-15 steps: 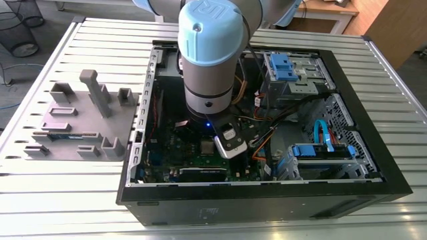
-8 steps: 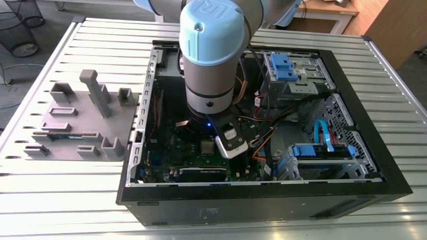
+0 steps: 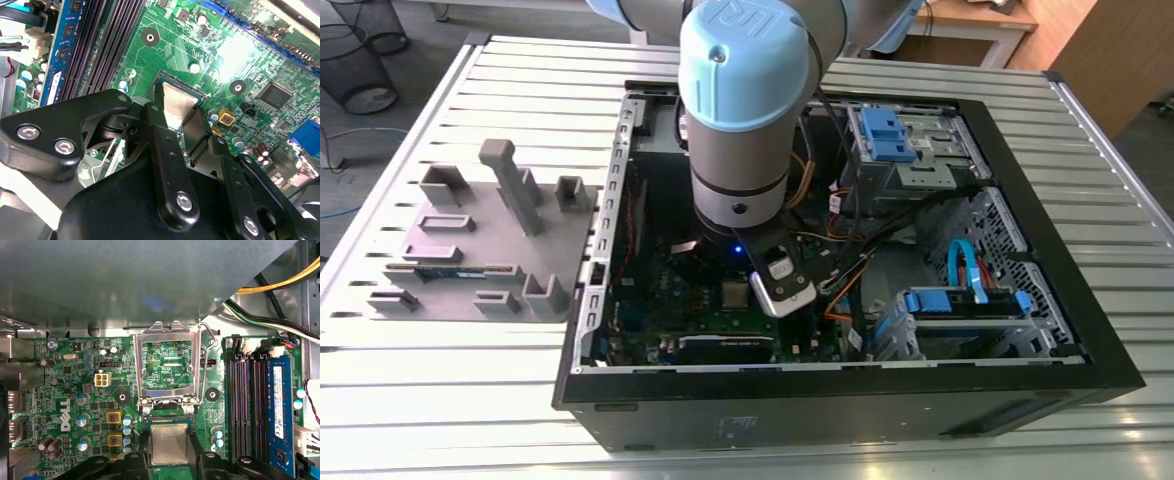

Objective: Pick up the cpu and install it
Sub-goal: 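Place the cpu into insertion slot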

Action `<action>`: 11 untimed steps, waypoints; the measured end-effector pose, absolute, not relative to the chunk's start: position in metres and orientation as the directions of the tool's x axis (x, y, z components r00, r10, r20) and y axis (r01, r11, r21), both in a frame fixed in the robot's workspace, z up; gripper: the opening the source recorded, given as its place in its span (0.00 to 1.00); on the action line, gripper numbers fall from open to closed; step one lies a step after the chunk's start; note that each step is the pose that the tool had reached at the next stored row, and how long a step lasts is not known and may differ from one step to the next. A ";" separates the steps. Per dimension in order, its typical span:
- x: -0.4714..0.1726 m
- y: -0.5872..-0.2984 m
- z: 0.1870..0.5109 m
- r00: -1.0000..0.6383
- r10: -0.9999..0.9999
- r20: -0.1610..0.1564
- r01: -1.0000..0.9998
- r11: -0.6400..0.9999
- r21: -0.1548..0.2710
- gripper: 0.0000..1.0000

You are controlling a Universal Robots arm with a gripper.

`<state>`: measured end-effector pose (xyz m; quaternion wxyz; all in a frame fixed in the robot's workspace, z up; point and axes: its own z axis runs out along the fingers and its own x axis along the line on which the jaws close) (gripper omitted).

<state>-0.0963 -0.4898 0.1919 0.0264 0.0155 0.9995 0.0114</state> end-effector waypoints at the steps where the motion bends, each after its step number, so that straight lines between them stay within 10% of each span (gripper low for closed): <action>1: -0.096 -0.490 0.192 -0.998 0.032 -0.052 0.030 0.999 0.024 0.40; 11: -0.096 -0.490 0.192 -0.998 0.032 -0.052 0.030 0.999 0.024 0.40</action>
